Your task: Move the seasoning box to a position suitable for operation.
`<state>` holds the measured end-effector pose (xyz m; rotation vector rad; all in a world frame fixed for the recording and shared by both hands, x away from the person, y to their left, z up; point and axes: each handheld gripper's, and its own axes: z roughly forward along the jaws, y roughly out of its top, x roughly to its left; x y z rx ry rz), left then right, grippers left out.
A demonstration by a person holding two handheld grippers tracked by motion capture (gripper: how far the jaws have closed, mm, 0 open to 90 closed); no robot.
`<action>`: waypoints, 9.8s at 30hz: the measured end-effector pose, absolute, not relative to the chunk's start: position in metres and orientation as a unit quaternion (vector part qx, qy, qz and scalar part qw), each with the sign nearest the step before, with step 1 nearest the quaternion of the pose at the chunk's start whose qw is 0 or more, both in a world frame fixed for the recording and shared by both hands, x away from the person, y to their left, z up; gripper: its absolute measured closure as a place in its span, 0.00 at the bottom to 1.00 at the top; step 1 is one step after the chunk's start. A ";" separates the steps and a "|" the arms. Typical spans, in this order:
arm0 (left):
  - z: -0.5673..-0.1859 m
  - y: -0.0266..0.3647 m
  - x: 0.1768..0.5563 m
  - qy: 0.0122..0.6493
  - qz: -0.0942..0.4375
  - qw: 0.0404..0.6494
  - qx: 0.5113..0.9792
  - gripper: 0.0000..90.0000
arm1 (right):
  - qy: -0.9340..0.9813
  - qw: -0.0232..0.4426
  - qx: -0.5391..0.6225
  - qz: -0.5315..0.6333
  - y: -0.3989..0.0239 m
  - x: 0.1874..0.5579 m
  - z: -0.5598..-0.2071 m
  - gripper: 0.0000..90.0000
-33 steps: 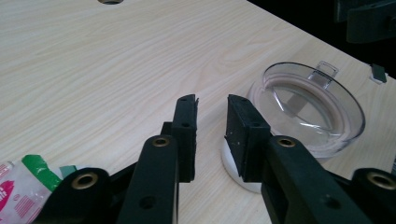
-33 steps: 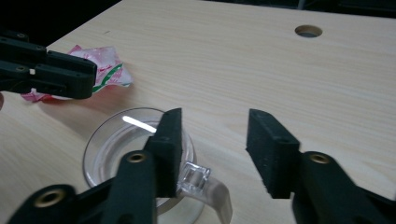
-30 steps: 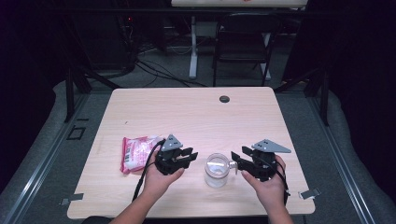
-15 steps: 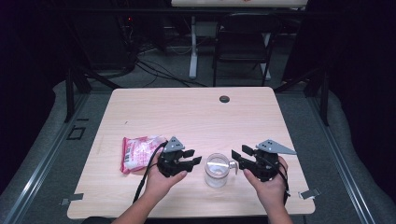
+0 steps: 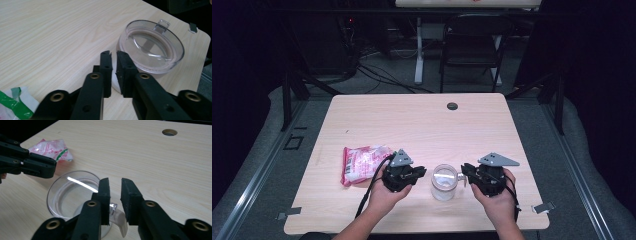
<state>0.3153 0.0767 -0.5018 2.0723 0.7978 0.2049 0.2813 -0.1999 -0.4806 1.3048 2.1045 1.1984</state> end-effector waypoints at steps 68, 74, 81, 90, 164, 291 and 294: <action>-0.512 0.063 0.309 0.292 0.045 0.420 0.858 1.00 | 0.750 0.153 0.478 0.431 -0.204 0.285 -0.494 0.92; -0.511 0.065 0.309 0.293 0.042 0.429 0.853 1.00 | 0.749 0.150 0.479 0.432 -0.205 0.285 -0.494 0.92; -0.507 0.066 0.309 0.294 0.038 0.443 0.846 1.00 | 0.744 0.148 0.482 0.439 -0.206 0.285 -0.495 0.90; -0.505 0.066 0.309 0.289 0.042 0.437 0.851 1.00 | 0.742 0.145 0.482 0.443 -0.206 0.285 -0.496 0.90; -0.490 0.053 0.308 0.257 0.041 0.468 0.845 1.00 | 0.732 0.166 0.470 0.464 -0.212 0.267 -0.493 0.81; -0.503 0.044 0.329 0.275 0.070 0.450 0.847 0.67 | 0.739 0.203 0.458 0.450 -0.207 0.252 -0.510 0.70; -0.502 0.045 0.328 0.275 0.073 0.449 0.847 0.67 | 0.737 0.205 0.460 0.450 -0.209 0.253 -0.511 0.73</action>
